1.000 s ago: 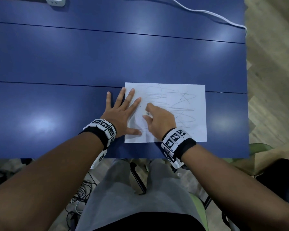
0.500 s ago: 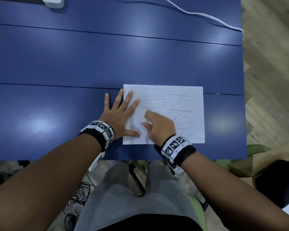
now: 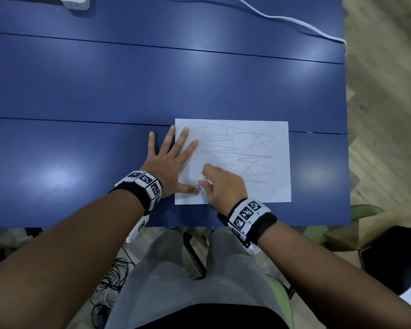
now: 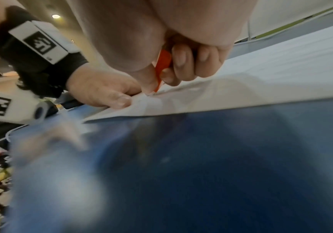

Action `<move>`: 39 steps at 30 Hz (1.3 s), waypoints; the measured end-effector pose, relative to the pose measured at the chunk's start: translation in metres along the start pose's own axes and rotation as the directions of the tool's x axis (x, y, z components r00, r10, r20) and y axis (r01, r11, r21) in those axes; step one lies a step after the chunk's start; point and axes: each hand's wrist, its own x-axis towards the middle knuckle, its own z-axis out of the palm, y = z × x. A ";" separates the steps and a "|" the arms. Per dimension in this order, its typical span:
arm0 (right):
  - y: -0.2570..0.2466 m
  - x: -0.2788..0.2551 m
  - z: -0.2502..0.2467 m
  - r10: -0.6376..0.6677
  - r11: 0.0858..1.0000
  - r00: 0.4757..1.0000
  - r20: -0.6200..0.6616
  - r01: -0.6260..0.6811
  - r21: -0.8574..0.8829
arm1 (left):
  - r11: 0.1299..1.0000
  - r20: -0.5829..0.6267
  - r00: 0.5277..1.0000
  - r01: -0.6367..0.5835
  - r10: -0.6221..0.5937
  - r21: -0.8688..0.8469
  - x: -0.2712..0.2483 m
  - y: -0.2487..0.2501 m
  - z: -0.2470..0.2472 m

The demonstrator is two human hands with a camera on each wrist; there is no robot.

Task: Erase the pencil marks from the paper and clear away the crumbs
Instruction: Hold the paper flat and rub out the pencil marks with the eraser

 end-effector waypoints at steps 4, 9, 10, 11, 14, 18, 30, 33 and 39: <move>0.010 0.006 -0.008 0.095 0.996 0.992 -0.080 -0.094 0.010 | 1.000 0.004 1.000 -0.002 0.002 -0.003 0.001 0.000 0.000; -0.003 -0.006 0.004 -0.002 1.000 1.000 0.014 0.002 0.001 | 1.000 0.000 1.000 -0.003 0.003 0.002 0.000 0.000 0.001; -0.001 -0.005 0.003 0.000 1.000 1.000 0.001 0.000 0.001 | 1.000 -0.001 1.000 -0.004 0.004 0.000 0.001 0.000 0.001; 0.002 -0.001 0.001 0.024 1.000 0.999 -0.030 -0.024 0.006 | 1.000 -0.002 1.000 -0.005 0.005 -0.003 0.001 0.000 0.001; 0.005 0.005 -0.002 0.087 0.995 0.991 -0.100 -0.083 0.049 | 1.000 0.001 1.000 -0.002 0.002 -0.013 0.001 -0.001 0.000; 0.001 -0.001 0.001 -0.012 1.000 1.000 -0.023 0.012 0.002 | 1.000 0.003 1.000 0.001 -0.001 -0.001 0.000 0.000 0.000; 0.012 0.006 -0.001 0.033 0.999 0.992 -0.125 -0.031 0.018 | 1.000 0.017 1.000 0.006 -0.006 0.008 0.001 0.001 -0.002; 0.007 0.005 0.000 0.037 0.998 0.989 -0.146 -0.029 0.054 | 1.000 0.024 1.000 0.006 -0.007 0.011 0.000 0.001 -0.003; 0.007 0.008 0.000 -0.024 0.999 0.994 -0.108 0.026 0.022 | 1.000 0.026 1.000 0.003 -0.004 0.017 0.001 0.002 -0.002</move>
